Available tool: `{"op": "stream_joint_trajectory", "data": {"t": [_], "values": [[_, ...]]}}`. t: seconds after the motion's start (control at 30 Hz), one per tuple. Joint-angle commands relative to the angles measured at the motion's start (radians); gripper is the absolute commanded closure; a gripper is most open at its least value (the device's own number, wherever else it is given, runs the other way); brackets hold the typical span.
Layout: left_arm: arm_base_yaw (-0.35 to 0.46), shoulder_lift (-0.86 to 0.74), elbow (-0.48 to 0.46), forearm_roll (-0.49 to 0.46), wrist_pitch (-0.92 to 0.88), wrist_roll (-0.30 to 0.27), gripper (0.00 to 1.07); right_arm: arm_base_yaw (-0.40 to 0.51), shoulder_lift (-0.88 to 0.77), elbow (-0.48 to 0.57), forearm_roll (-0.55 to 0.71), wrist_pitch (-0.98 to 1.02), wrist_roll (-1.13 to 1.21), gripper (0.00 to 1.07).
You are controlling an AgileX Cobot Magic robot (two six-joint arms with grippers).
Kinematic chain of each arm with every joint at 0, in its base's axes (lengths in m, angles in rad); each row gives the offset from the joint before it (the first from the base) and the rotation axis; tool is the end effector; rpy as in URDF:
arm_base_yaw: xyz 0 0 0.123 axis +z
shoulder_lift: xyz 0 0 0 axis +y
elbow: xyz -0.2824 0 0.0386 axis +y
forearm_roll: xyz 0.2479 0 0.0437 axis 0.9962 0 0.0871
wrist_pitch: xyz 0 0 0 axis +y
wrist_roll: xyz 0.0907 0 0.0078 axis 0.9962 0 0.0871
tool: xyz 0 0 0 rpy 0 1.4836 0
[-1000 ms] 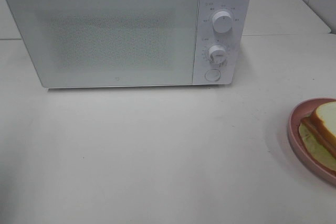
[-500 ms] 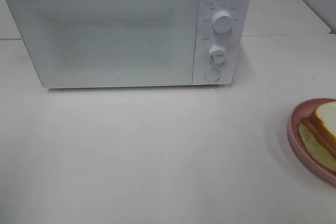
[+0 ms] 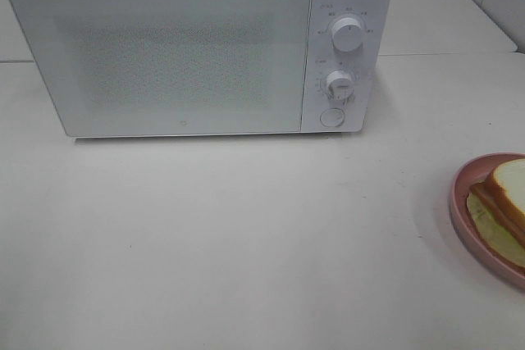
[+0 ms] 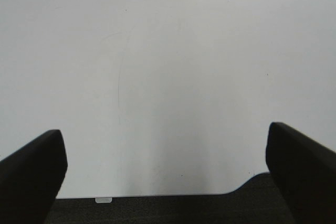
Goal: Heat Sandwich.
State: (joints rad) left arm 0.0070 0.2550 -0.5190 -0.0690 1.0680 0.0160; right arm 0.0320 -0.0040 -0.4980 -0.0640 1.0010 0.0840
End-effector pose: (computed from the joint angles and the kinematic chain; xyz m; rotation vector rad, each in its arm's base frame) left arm 0.0329 -0.0053 0.2787 0.0037 2.2861 -0.0745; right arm -0.0028 -0.0050 0.2816 0.0522 1.9803 -0.0005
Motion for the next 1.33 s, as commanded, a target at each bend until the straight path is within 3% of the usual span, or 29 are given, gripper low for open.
{"op": "stream_joint_trajectory", "data": {"t": [0.03,0.33,1.33], "values": [[-0.005,-0.049,0.004,0.0,0.003,-0.007,0.09,-0.009,-0.027,0.0,-0.007,-0.006,-0.012,0.32],[-0.005,-0.292,0.004,-0.006,0.003,-0.007,0.09,-0.009,-0.027,0.0,-0.007,-0.006,-0.012,0.32],[-0.005,-0.279,0.004,-0.007,0.002,-0.006,0.09,-0.009,-0.027,0.0,-0.007,-0.006,-0.012,0.32]]}}
